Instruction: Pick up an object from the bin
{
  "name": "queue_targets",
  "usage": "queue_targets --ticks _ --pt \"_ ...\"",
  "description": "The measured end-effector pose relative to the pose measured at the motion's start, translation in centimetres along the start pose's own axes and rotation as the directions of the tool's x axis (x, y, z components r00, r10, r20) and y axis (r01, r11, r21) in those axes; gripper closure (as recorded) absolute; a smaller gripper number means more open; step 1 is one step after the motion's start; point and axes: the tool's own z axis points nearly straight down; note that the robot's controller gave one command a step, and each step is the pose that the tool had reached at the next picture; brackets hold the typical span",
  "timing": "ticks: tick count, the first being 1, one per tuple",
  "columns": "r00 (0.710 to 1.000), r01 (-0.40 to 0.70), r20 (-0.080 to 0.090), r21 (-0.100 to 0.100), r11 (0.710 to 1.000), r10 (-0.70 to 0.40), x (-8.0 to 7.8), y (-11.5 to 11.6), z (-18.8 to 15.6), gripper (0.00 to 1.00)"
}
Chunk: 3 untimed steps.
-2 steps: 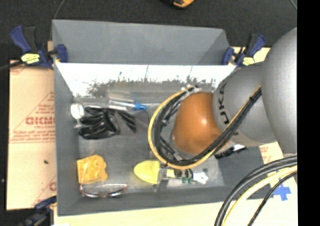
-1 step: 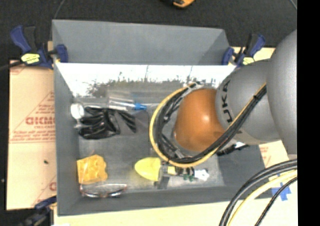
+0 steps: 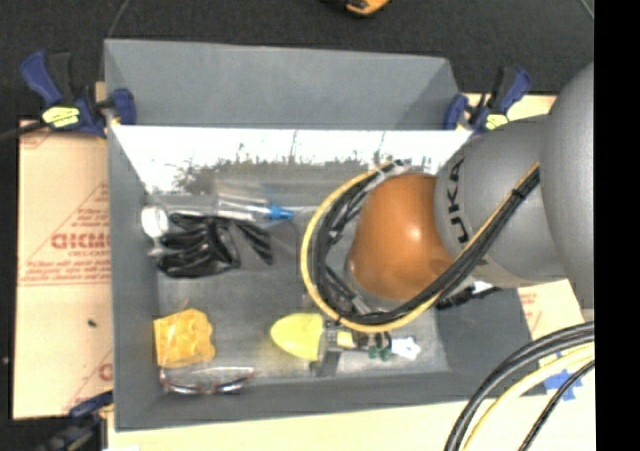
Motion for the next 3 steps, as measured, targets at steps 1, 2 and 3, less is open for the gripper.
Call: queue_targets --ticks 1,2,3 --pt "1.000 0.000 0.001 0.000 1.000 0.000 0.0 0.0 -0.7 1.00" --pt "1.000 0.000 -0.002 0.000 1.000 0.000 0.0 0.0 -1.6 1.00" --pt "1.000 0.001 0.001 -0.001 1.000 -0.001 -0.1 0.0 -3.2 1.00"
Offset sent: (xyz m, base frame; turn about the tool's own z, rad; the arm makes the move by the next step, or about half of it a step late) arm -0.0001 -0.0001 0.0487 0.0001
